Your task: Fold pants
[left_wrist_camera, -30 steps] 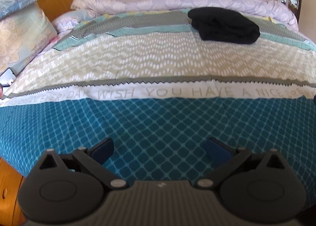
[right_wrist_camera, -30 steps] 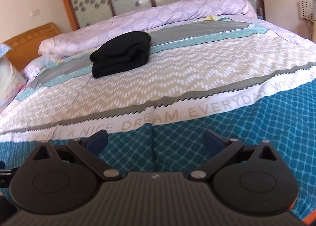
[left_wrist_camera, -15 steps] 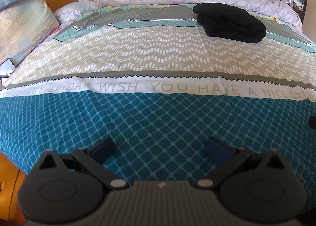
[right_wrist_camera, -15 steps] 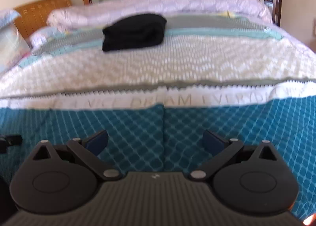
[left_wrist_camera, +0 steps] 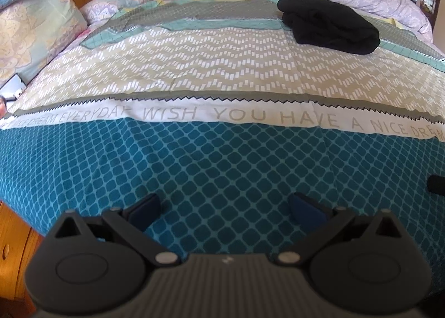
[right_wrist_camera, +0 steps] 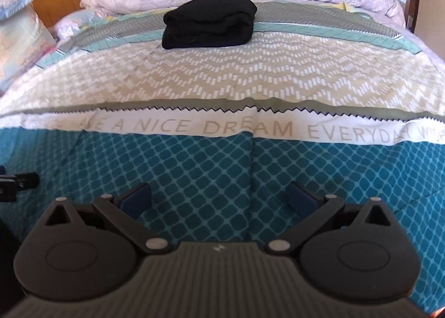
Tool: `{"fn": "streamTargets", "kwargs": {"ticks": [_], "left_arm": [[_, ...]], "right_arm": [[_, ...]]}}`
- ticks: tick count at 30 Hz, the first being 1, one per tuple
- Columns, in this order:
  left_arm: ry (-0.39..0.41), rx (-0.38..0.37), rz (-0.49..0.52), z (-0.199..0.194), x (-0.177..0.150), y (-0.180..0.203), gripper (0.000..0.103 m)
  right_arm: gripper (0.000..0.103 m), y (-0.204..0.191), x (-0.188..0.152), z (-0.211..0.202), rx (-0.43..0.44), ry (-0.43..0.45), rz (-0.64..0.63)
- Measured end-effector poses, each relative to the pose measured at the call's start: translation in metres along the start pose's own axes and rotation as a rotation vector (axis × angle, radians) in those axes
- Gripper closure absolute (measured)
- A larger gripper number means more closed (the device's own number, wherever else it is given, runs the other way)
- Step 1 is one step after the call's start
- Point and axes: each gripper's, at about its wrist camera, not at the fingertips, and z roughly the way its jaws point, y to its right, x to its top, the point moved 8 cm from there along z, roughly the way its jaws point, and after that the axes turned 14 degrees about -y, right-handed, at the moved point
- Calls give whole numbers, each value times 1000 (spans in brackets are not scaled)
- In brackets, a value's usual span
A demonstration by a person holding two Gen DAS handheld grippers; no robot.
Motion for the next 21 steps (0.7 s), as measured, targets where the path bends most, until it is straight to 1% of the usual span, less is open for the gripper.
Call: {"fn": "streamTargets", "kwargs": {"ticks": [3, 4, 8, 10, 13, 16, 21], "left_arm": [[-59, -37, 13, -6, 2, 3, 0], [-41, -59, 14, -11, 4, 5, 0], [37, -10, -4, -35, 12, 4, 0], [45, 12, 16, -43, 15, 7, 0], [59, 59, 10, -53, 20, 7, 0], [70, 57, -2, -61, 23, 5, 0], [95, 57, -20, -67, 29, -1, 0]], "right_arm": [[0, 3, 2, -7, 43, 22, 43], [0, 5, 3, -9, 51, 32, 57], [0, 15, 10, -20, 41, 96, 106], [0, 20, 12, -27, 37, 132, 118], [0, 22, 15, -30, 16, 158, 116], [0, 26, 16, -31, -9, 169, 108], [0, 30, 16, -33, -8, 173, 129]]}}
